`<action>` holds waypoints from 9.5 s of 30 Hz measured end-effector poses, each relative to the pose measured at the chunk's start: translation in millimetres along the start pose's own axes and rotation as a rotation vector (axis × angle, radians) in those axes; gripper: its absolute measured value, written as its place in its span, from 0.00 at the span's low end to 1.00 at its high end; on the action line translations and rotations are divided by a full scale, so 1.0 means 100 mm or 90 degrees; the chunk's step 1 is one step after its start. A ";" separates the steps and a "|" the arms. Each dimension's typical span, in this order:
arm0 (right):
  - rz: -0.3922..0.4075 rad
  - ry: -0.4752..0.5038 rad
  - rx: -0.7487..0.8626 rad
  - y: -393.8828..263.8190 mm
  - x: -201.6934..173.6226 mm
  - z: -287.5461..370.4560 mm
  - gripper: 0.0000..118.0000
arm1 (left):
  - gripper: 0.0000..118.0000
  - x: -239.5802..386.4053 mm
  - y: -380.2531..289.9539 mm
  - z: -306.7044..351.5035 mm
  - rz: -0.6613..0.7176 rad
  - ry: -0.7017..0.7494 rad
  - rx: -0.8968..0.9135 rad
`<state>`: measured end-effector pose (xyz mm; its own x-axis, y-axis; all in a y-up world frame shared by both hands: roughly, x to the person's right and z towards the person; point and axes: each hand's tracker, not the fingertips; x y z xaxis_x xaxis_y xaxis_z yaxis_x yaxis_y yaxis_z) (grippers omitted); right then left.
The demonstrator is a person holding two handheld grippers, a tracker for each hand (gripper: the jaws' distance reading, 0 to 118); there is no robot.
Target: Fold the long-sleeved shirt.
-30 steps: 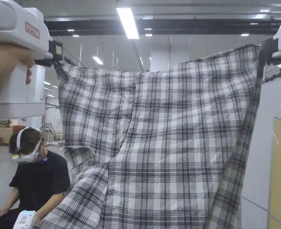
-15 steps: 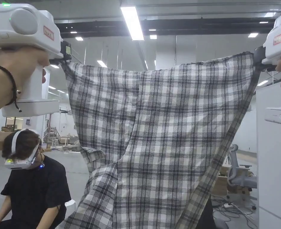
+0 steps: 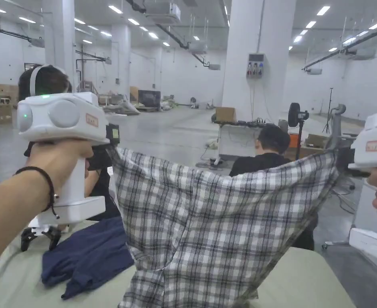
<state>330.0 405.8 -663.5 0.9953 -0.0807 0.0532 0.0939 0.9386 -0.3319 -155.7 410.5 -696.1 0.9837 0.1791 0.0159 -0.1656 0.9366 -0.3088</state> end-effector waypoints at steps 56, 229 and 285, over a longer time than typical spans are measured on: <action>-0.136 -0.042 -0.396 -4.94 1.28 3.06 0.79 | 0.00 1.83 -4.52 3.07 -0.140 -0.268 -0.375; -0.142 0.089 -0.355 -4.55 0.66 2.67 0.00 | 0.86 0.82 -4.01 -0.08 -0.079 -0.010 -0.486; 0.040 0.087 0.066 -1.36 0.28 3.03 0.00 | 0.00 0.30 -1.47 2.92 -0.072 -0.104 -0.060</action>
<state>337.8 377.3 -330.9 0.9937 -0.0589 -0.0958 0.0353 0.9721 -0.2319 -122.0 366.2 -372.7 0.9698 0.1281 0.2075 -0.0398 0.9227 -0.3834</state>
